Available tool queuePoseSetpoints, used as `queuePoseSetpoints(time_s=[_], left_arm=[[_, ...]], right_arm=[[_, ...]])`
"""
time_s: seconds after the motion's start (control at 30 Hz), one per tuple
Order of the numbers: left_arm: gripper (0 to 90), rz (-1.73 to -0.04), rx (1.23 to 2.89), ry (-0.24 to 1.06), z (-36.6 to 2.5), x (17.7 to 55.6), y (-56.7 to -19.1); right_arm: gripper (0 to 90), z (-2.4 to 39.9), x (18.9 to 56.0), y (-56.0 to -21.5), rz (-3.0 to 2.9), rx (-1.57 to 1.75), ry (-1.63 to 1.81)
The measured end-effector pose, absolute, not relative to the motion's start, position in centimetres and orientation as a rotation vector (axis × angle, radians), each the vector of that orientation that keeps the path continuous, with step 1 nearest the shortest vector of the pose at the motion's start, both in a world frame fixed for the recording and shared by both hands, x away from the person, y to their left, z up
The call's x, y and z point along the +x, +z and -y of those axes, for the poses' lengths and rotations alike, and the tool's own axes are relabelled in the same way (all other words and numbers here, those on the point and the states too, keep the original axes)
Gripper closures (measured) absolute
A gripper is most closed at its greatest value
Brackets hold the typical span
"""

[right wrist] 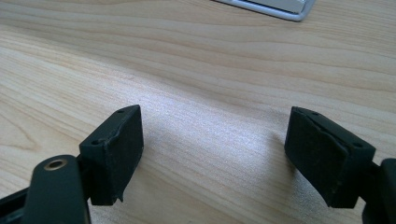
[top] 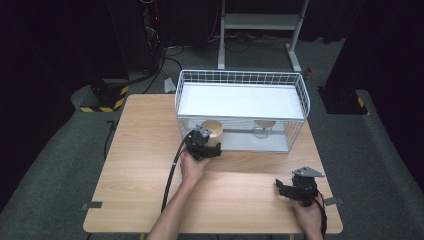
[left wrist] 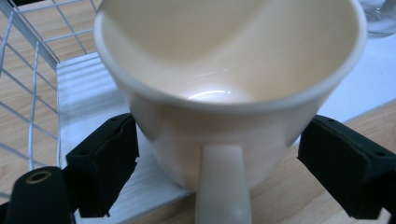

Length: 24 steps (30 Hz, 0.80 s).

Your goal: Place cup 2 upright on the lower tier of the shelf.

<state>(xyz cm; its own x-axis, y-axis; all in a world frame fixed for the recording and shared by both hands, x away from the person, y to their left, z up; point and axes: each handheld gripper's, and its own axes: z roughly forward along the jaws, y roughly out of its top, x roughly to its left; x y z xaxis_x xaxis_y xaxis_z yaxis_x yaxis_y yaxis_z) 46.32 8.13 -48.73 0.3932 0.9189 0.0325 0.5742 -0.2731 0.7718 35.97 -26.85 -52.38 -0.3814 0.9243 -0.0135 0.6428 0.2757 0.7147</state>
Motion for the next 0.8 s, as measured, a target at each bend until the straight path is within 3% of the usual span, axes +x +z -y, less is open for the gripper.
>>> queuePoseSetpoints(time_s=[0.8], left_arm=[[27.7,-1.337,1.952,0.659,-7.93,46.93,-49.64]], right_arm=[[19.7,26.85,35.97,-52.38,-2.121,1.411,0.881]])
